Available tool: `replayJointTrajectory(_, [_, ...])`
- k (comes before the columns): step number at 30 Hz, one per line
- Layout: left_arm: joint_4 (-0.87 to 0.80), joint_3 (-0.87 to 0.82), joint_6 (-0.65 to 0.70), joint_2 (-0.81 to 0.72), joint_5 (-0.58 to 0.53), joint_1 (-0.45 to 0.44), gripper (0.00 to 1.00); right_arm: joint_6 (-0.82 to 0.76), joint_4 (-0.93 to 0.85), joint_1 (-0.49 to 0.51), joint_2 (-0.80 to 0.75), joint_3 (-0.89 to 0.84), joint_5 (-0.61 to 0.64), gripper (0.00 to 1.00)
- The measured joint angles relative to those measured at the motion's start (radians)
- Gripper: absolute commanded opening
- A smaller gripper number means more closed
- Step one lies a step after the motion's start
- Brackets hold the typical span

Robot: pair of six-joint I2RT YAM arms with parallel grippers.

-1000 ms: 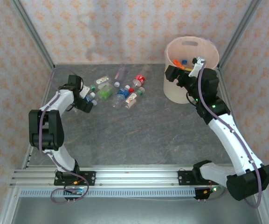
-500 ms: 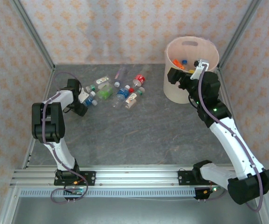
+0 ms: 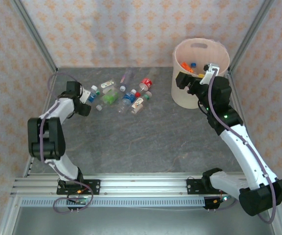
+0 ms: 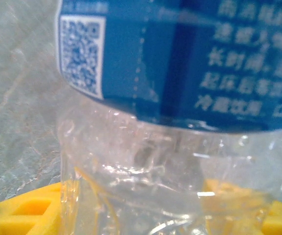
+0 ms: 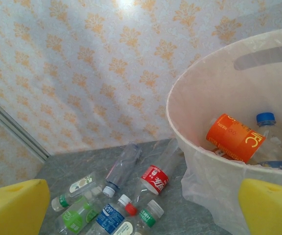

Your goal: Put the plastic bottles in the bin

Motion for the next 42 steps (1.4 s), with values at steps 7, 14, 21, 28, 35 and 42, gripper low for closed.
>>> replayJointTrajectory(7, [0.085,-0.083,-0.165,-0.232,0.054,-0.091,0.0,0.063,0.056,0.0,0.0,-0.068,-0.002,0.99])
replayJointTrajectory(14, [0.202,-0.143,-0.373,-0.38,0.082,-0.303,0.0,0.14,0.089,0.0,0.003,-0.118,-0.073,0.99])
replayJointTrajectory(21, [0.349,-0.224,-0.589,-0.432,0.287,-0.397,0.0,0.153,0.13,0.027,0.037,-0.118,-0.275,0.99])
replayJointTrajectory(28, [0.468,-0.227,-0.705,-0.375,0.48,-0.562,0.0,0.092,0.136,0.174,0.11,-0.118,-0.356,0.99])
replayJointTrajectory(35, [0.548,-0.191,-0.724,-0.283,0.636,-0.651,0.0,0.085,0.167,0.216,0.175,-0.097,-0.486,0.99])
replayJointTrajectory(42, [0.625,-0.169,-0.737,-0.265,0.731,-0.651,0.0,0.077,0.157,0.216,0.185,-0.068,-0.488,0.84])
